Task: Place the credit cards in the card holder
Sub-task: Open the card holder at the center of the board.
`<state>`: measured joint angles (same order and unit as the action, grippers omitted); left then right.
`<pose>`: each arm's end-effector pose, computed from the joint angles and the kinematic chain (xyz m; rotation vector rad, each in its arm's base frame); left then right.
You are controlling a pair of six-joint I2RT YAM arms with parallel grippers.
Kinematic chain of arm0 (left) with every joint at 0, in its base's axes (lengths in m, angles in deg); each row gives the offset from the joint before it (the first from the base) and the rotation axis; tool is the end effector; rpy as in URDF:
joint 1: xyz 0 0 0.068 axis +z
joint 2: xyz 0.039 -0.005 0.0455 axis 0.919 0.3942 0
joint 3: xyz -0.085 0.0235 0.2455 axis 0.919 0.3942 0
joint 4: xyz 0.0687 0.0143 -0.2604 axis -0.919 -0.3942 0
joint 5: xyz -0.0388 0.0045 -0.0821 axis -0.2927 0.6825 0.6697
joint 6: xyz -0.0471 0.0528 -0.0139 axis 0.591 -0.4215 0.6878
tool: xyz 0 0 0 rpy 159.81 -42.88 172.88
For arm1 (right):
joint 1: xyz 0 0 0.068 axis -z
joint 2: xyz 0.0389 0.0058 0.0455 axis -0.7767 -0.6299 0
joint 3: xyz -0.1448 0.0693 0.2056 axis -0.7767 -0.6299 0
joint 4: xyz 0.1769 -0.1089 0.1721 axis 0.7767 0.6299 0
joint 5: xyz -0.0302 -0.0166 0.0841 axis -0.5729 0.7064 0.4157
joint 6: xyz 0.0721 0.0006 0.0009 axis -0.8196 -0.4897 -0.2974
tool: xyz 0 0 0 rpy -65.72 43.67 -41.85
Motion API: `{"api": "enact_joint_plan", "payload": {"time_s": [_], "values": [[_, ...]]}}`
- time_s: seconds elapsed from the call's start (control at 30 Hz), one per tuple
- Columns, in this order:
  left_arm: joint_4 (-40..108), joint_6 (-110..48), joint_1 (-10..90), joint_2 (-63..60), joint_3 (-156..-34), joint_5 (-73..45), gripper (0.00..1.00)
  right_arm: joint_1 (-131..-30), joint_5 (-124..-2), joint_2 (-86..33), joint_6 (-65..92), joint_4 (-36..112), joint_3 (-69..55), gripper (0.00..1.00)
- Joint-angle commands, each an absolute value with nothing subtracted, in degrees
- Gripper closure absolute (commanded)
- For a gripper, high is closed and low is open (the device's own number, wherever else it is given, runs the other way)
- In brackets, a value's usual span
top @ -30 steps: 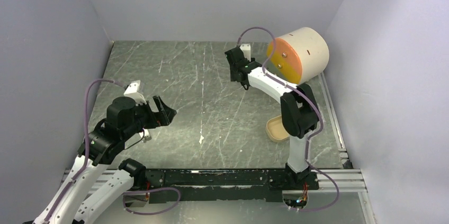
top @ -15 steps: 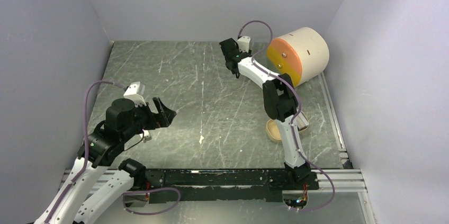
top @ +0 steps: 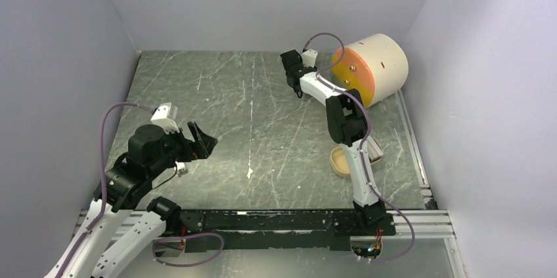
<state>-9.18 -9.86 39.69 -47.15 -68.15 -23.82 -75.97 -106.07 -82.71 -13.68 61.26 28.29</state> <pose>0.1362 -0.0678 0.3056 -0.1301 2.0780 -0.6279 0.5021 0.1963 0.1298 0.4360 2.2172 -0.2175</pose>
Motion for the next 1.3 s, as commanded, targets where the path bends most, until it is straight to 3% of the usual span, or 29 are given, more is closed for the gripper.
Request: {"api": "enact_joint_plan", "payload": {"time_s": [0.0, 0.17, 0.37, 0.7, 0.77, 1.27], "values": [[-8.68, -10.18, 40.2, -48.08, -67.89, -23.41, 0.0, -75.04, -104.64, -84.58, -16.32, 61.78, 28.16, 0.53], [-9.04, -9.03, 40.15, -48.56, -67.92, -24.1, 0.0, -74.92, -104.03, -81.97, -14.89, 59.06, 23.75, 0.54], [-9.49, -7.78, 40.16, -48.77, -67.56, -25.64, 0.0, -74.45, -103.99, -81.77, -11.26, 57.71, 21.87, 0.62], [-10.74, -7.06, 40.15, -45.87, -68.36, -25.42, 0.03, -74.42, -98.24, -72.99, -2.8, 50.46, 10.72, 1.0], [-11.72, -6.84, 40.15, -44.97, -69.02, -25.73, 0.09, -74.47, -95.4, -70.43, -0.58, 49.22, 7.97, 1.0], [-9.07, 0.11, 40.16, -37.11, -71.95, -20.95, 0.18, -82.07, -73.74, -42.58, 10.48, 29.66, -23.77, 1.0]]}}
